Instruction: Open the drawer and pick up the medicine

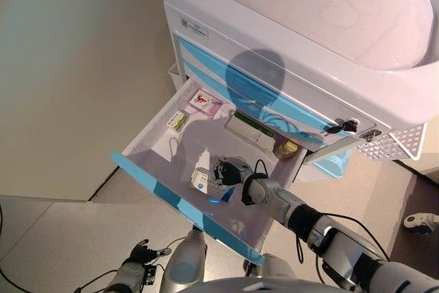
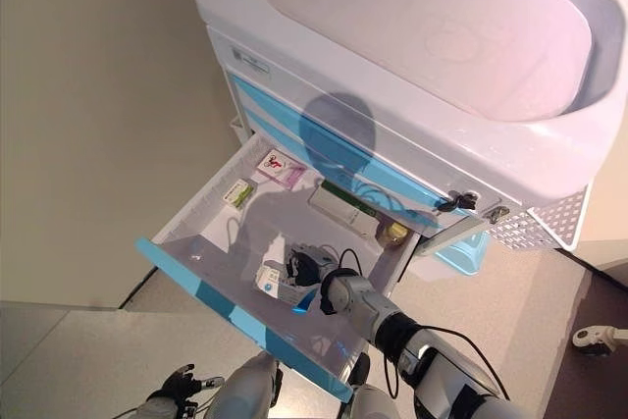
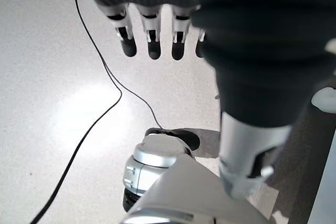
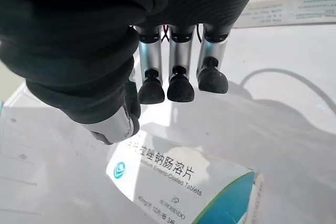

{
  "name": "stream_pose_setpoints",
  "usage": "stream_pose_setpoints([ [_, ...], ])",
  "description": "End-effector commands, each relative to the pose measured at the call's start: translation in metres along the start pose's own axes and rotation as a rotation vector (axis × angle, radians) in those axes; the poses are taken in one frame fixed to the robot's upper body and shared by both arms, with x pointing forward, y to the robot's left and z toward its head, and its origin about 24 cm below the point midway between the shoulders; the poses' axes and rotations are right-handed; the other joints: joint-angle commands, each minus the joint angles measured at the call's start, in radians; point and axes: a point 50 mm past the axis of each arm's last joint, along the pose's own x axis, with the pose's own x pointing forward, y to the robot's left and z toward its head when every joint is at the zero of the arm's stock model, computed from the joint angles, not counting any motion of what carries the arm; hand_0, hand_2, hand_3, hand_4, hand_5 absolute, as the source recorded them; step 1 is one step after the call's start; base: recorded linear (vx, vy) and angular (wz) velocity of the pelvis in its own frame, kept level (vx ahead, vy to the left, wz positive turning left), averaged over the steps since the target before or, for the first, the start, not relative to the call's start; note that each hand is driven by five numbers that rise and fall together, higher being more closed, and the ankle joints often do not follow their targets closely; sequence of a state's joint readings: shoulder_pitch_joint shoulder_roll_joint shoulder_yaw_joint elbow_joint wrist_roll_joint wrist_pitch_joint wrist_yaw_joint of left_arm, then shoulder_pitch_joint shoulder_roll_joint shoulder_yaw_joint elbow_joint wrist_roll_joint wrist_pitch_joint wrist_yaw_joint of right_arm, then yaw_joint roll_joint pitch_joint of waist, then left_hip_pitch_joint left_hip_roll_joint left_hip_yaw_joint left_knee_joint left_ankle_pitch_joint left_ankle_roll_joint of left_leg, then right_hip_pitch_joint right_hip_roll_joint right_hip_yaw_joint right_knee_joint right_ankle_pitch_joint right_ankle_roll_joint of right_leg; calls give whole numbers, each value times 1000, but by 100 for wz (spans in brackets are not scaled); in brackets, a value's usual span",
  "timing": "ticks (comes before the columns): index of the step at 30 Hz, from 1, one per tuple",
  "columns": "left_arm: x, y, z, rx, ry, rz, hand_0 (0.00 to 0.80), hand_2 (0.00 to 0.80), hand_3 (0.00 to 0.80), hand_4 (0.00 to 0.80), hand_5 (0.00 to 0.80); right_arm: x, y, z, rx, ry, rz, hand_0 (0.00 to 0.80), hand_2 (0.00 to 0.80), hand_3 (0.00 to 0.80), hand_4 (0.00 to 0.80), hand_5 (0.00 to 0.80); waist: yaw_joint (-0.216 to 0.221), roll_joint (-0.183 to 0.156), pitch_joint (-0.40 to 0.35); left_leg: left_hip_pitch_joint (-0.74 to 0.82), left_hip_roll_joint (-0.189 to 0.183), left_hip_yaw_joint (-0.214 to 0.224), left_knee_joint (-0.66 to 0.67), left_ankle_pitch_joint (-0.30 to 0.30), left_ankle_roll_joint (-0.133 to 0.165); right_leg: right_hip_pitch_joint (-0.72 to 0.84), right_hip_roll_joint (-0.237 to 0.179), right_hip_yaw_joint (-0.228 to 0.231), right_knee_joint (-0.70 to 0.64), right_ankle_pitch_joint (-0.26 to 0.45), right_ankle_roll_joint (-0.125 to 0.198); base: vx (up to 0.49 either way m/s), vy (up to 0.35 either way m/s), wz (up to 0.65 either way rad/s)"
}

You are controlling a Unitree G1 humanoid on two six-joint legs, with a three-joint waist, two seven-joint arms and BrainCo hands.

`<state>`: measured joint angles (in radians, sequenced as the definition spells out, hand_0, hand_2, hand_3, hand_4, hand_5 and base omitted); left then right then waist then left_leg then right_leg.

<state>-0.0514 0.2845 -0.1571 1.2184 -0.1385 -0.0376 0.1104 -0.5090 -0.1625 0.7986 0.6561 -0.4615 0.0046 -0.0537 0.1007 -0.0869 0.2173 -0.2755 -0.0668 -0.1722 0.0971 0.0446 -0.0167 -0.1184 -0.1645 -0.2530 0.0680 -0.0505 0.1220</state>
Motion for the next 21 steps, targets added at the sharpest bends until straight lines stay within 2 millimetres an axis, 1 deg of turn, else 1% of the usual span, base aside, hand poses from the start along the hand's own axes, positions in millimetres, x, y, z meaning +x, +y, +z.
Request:
stream_pose_setpoints([
  [1,0,2,-2,-5,8,26,0,0,0,0,0,9,-10,29,-53,-116,-52,800,800,800,800,800,-1,-14,7,19,-36,40,-29,-31,28,-99,-27,44,86,63,15,-27,11,-6],
  [6,0,1,-4,-7,14,28,0,0,0,0,0,9,-13,30,-54,-119,-65,800,800,800,800,800,-1,-15,8,18,-34,46,-29,-31,28,-106,-25,50,85,66,15,-9,6,-5],
  [7,0,1,-4,-7,14,28,0,0,0,0,0,9,-15,30,-56,-121,-71,596,596,596,596,596,-1,-15,8,18,-34,46,-29,-32,28,-107,-25,51,86,66,15,0,0,0],
  [8,0,1,-4,-8,16,29,0,0,0,0,0,8,-20,32,-43,-136,-91,107,107,107,107,107,-5,-16,8,19,-33,46,-30,-31,28,-107,-23,53,86,64,14,-1,0,-3],
  [9,0,1,-4,-8,16,29,0,0,0,0,0,8,-20,31,-43,-136,-91,0,0,0,0,0,-5,-16,8,19,-33,46,-30,-31,28,-107,-23,53,86,64,14,1,3,-5],
  [12,0,2,-6,-8,25,39,0,0,0,0,0,3,-36,42,-7,-204,-147,0,0,0,0,0,-13,-19,9,23,-31,50,-35,-30,29,-108,-23,56,88,66,14,-1,1,-5],
  [13,0,2,-6,-8,25,38,0,0,0,0,0,3,-36,42,-7,-204,-147,0,0,0,0,0,-13,-18,9,23,-31,50,-36,-30,29,-108,-23,56,88,66,14,0,0,0],
  [14,0,3,-5,-15,26,45,0,0,0,0,0,-1,-44,48,5,-242,-170,0,0,0,0,0,-17,-21,8,23,-29,52,-39,-29,28,-109,-21,59,86,67,14,0,0,0],
  [18,0,2,-6,-21,31,48,0,0,0,0,0,-7,-51,52,15,-281,-178,0,0,0,0,0,-25,-25,12,24,-26,58,-39,-29,28,-112,-18,64,86,66,12,-9,-5,-3],
  [20,0,2,-6,-22,32,49,0,0,0,0,0,-8,-51,52,11,-284,-175,0,0,0,0,0,-27,-25,13,24,-25,60,-39,-28,28,-113,-17,66,87,66,12,0,0,0],
  [21,0,3,-7,-23,37,51,0,0,0,0,0,-9,-48,53,9,-289,-154,0,0,0,0,0,-31,-26,15,25,-24,63,-40,-29,28,-113,-16,68,87,65,12,0,-6,-3],
])
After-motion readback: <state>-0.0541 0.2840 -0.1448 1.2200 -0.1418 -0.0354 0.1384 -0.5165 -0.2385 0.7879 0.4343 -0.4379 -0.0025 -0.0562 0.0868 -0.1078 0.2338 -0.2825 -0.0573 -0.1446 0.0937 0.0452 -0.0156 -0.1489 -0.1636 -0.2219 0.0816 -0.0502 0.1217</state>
